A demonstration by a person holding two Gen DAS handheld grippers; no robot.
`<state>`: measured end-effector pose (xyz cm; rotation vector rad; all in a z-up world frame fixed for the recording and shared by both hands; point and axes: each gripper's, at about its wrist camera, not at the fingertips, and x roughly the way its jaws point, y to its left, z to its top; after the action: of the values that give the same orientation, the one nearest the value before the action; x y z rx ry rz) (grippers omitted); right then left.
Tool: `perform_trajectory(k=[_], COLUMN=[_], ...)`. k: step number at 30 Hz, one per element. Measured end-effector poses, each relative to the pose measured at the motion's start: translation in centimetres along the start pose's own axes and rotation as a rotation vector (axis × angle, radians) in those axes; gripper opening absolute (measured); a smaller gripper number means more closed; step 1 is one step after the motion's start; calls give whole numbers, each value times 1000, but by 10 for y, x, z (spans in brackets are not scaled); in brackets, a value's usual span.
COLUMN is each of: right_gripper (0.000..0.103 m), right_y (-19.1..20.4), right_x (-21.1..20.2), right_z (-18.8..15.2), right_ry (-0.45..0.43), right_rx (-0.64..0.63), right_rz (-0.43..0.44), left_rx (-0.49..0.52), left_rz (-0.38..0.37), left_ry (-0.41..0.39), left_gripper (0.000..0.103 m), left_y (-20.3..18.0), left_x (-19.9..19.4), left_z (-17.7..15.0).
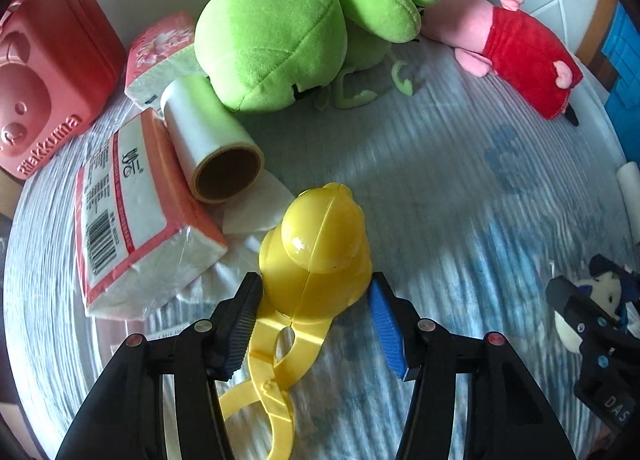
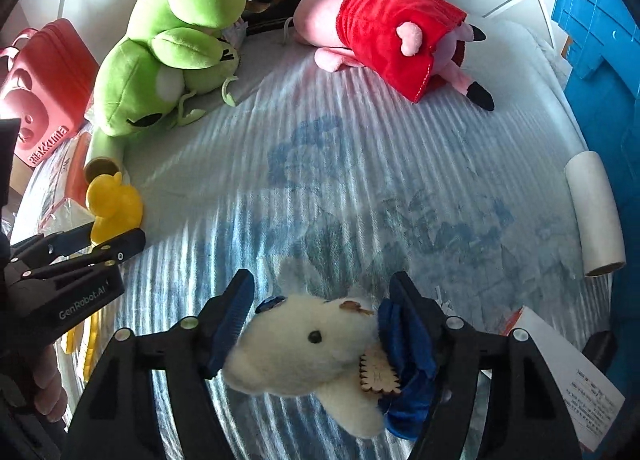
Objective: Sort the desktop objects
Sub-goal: 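Grasp the yellow clip with the left tool while the right tool grasps the teddy bear, then lift the clip with the left tool while the right tool lifts the bear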
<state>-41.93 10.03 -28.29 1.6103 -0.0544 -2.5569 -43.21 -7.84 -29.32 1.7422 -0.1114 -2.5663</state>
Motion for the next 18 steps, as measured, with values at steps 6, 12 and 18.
perform_trajectory(k=[6,12,18], right_gripper=[82,95,97], right_y=[-1,-7,-11], right_x=[-22,-38,-47], right_z=[-14,-31,-43], right_ry=[-8,-5,-3], right_rx=[-34,-60,-85], right_rz=[-5,-9,-23], left_rx=[10,11,17], left_rz=[-6,-4,2], left_ry=[4,9,10], left_gripper=[54,54,54], left_y=[-12,-24,-35], left_x=[-19,-31,-34], left_z=[-26,-44,-49])
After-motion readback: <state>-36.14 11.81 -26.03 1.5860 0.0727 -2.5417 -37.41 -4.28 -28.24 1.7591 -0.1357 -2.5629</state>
